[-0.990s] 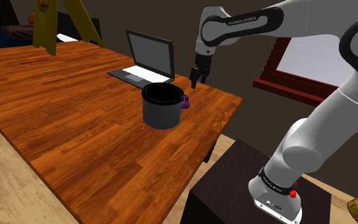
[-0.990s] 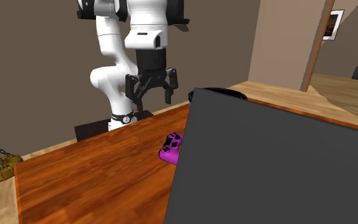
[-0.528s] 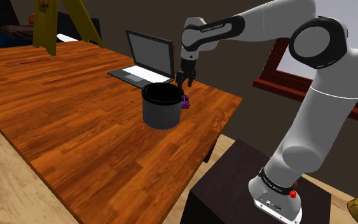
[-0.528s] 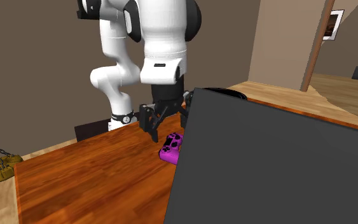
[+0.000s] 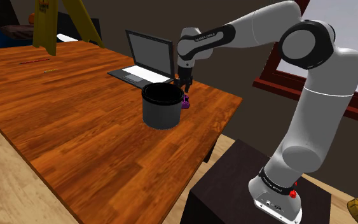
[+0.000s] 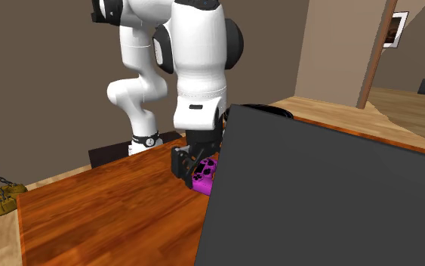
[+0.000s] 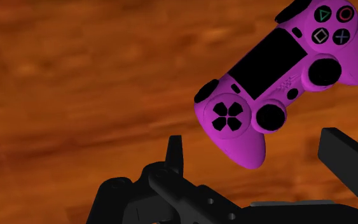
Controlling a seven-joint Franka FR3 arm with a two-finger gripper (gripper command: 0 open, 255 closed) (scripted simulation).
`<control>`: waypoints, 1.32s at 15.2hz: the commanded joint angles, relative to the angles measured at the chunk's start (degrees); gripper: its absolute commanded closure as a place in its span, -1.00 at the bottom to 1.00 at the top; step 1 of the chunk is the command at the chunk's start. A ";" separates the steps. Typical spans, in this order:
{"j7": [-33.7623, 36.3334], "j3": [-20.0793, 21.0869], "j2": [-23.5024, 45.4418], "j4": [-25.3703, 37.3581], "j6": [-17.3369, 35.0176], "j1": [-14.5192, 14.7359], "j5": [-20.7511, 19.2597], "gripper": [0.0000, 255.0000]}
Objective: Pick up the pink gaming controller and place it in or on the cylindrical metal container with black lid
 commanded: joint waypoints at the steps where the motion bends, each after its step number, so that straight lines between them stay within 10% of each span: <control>1: -0.02 0.04 0.05 -1.00 1.07 0.05 0.04 -1.00; 8: -0.02 0.04 0.07 -0.97 1.06 0.05 0.05 -1.00; 9: -0.02 0.04 0.07 -0.97 1.06 0.05 0.05 1.00; 20: 0.12 0.01 -0.49 -0.13 -0.32 0.05 -0.07 1.00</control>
